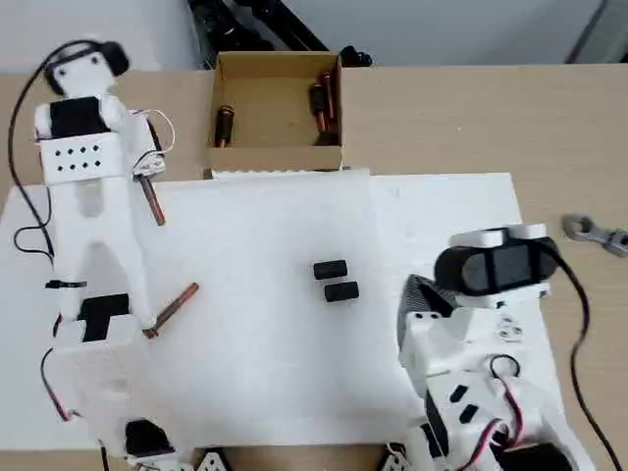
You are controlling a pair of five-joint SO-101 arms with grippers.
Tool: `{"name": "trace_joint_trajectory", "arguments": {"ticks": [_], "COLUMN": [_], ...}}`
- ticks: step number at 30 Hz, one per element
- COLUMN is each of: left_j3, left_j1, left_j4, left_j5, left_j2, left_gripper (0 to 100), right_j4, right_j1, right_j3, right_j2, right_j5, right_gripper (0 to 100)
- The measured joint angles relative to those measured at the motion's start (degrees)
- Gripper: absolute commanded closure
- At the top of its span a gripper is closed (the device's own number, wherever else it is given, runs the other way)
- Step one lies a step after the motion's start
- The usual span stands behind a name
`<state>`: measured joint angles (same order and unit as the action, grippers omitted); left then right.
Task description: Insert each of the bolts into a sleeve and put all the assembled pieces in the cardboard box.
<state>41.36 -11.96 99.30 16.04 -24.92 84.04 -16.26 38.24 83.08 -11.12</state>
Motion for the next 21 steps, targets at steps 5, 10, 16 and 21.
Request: {"name": "trace_joint_trajectory", "arguments": {"ticks": [5,10,16,21], "left_j3": [0.35,-8.00,-24.97,-34.64], "left_j1": [0.97,4.31,4.84,2.20], "left_j4": [0.26,0.26,0.44,0.53], "left_j5": [-5.01,-9.49,-12.84,-16.88], "left_j2": [5.10,19.78,35.08,45.19], "left_gripper": [99,99,99,99], "right_j4": [-0.88,-1.76,-6.33,-9.41], "right_j1": [-0.79,-0.79,-0.88,-0.88], "right_j3": [0.62,0.97,0.97,0.97], "right_j2": [-0.09,-2.46,-6.68,-12.13], "right_j5": [0.00,-0.35,-0.35,-0.35], "right_gripper": [99.3,99.4,99.4,99.1]}}
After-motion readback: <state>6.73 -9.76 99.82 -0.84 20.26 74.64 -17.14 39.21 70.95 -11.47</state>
